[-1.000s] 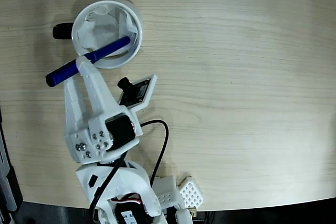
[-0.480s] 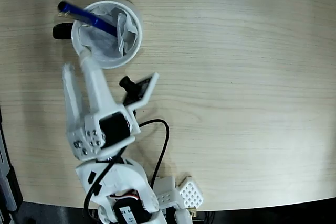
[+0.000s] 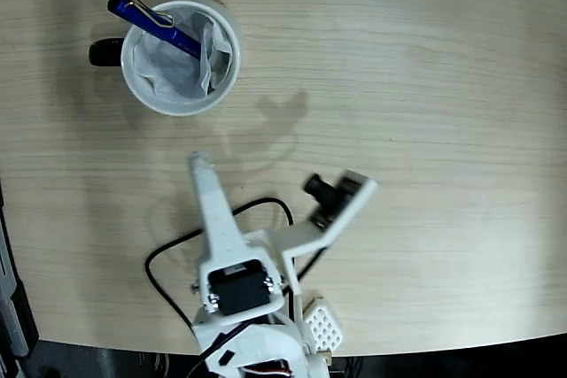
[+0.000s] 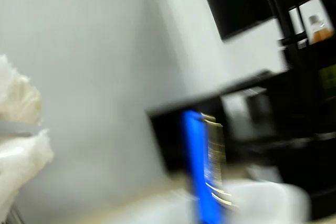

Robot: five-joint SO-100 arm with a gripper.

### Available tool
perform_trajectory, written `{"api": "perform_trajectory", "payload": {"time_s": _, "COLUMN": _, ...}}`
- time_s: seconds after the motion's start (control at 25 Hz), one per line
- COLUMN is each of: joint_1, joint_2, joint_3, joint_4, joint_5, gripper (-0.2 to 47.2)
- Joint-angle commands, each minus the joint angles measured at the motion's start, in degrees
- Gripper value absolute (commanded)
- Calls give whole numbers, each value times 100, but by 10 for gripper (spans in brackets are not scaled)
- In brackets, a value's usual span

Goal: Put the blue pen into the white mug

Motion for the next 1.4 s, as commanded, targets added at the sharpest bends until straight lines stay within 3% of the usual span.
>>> {"api": "perform_trajectory", "payload": {"time_s": 0.0, "joint_1": 325, "joint_2": 835, "joint_3": 439, "joint_4": 264, "joint_5": -1257, "gripper": 0}}
{"api": "perform_trajectory", "payload": {"time_s": 0.12, "joint_1": 773, "joint_2": 1345, "joint_3": 466, "joint_4": 1380, "joint_5": -1898, "gripper": 0}}
{"api": "perform_trajectory", "payload": {"time_s": 0.4, "joint_1": 1600, "joint_2": 2812, "joint_3": 554, "joint_4": 4447, "joint_5": -1881, "gripper": 0}}
{"api": "perform_trajectory", "payload": {"time_s": 0.68, "joint_1": 1960, "joint_2": 3885, "joint_3": 773, "joint_4": 6311, "joint_5": -1125, "gripper": 0}}
{"api": "perform_trajectory", "payload": {"time_s": 0.96, "joint_1": 2092, "joint_2": 4324, "joint_3": 826, "joint_4": 7181, "joint_5": -176, "gripper": 0}}
{"api": "perform_trajectory", "payload": {"time_s": 1.36, "joint_1": 2118, "joint_2": 4465, "joint_3": 861, "joint_4": 7295, "joint_5": -158, "gripper": 0}}
